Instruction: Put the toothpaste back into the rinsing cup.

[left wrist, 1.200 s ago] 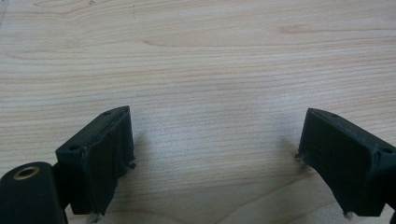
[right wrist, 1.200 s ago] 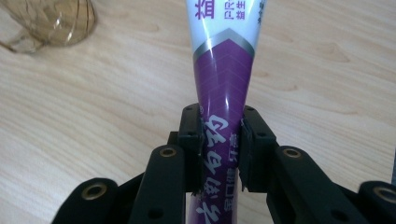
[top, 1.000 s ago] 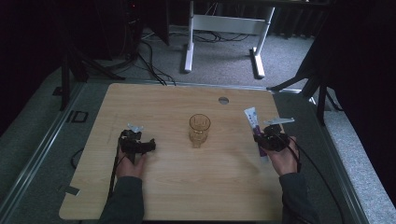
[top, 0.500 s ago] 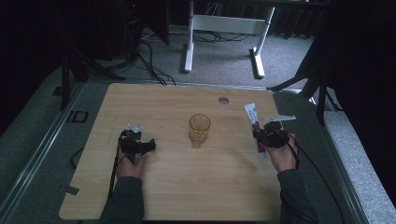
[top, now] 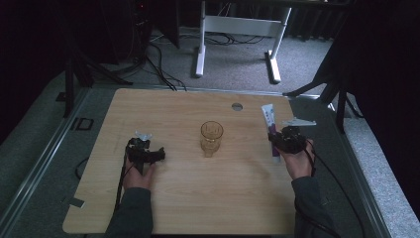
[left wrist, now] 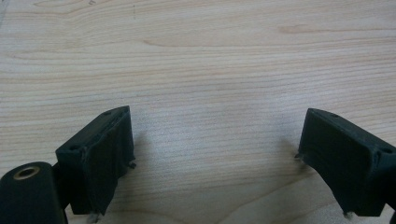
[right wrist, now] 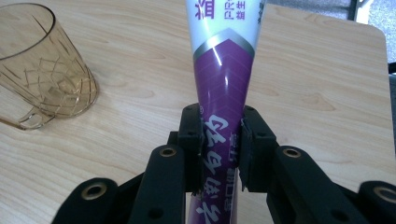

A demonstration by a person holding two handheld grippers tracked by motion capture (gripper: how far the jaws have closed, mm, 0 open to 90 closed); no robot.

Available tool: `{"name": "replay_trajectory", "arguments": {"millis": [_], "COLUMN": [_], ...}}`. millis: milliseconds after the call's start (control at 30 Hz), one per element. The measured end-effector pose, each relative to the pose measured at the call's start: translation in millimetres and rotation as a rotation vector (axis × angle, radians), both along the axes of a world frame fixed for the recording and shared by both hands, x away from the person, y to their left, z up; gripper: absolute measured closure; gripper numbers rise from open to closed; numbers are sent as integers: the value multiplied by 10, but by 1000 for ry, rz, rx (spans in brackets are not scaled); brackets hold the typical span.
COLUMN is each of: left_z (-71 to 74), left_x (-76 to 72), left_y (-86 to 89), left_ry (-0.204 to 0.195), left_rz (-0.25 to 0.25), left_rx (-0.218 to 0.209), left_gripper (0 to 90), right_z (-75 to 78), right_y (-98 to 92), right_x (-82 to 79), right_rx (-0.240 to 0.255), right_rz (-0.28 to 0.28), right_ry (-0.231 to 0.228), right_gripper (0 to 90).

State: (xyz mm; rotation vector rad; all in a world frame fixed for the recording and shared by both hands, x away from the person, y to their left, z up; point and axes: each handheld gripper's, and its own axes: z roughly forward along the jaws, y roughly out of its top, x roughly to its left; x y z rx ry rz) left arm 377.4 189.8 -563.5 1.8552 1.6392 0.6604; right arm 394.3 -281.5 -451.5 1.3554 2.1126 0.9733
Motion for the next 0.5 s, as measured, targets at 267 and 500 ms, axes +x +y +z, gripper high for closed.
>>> {"name": "replay_trajectory", "arguments": {"millis": [267,500], "left_z": [0,0], "left_x": [0,0], "left_y": [0,0], "left_ry": [0,0], "left_rz": [0,0], "left_rx": [0,0], "left_gripper": [103,103], "right_z": [37,67], "right_y": [34,81], "right_x": [36,67], "right_rx": [6,16], "right_rz": [0,1], "right_ry": [-28,-55], "right_gripper": [738,738]}}
